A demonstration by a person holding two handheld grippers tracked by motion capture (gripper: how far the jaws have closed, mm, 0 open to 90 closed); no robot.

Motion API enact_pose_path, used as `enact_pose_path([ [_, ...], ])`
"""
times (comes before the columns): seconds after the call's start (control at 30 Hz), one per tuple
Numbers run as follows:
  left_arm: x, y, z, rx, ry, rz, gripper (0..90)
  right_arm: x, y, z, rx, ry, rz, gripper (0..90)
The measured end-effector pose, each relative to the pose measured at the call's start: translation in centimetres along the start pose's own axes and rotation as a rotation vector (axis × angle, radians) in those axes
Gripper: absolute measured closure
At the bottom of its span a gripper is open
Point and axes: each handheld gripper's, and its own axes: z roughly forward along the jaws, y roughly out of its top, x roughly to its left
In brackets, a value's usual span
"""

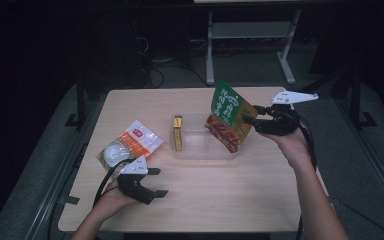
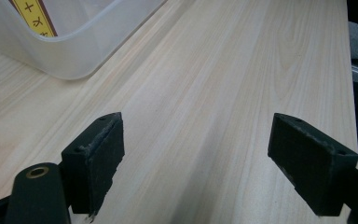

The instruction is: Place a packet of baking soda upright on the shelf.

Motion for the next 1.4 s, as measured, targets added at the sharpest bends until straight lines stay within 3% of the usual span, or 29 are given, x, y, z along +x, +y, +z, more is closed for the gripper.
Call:
enact_pose_path([
  [0.17,0.1,0.0,-0.1,0.001,0.009,-0.005,17.9,0.4,-1.1,-0.7,0.030,-0.012,-0.009,36.5],
  [0.4,0.1,-0.1,0.1,0.008,0.011,0.003,18.0,0.8,-3.2,-1.4,0.045,-0.023,-0.007,34.8],
  [0.7,-0.1,-0.1,0.4,0.052,0.015,0.029,18.8,1.3,-6.4,-1.1,0.089,-0.001,0.003,33.6],
  [1.1,0.4,-0.3,-0.5,0.035,0.044,0.008,19.6,2.8,-10.4,-0.7,0.130,0.041,-0.016,30.6],
  [1.27,0.7,-0.4,-1.0,0.028,0.058,-0.003,19.6,3.6,-11.8,-0.5,0.165,0.047,-0.048,30.1],
  [1.4,1.1,-0.5,-1.6,0.024,0.077,-0.008,19.6,3.9,-12.8,-0.7,0.184,0.062,-0.035,30.1],
])
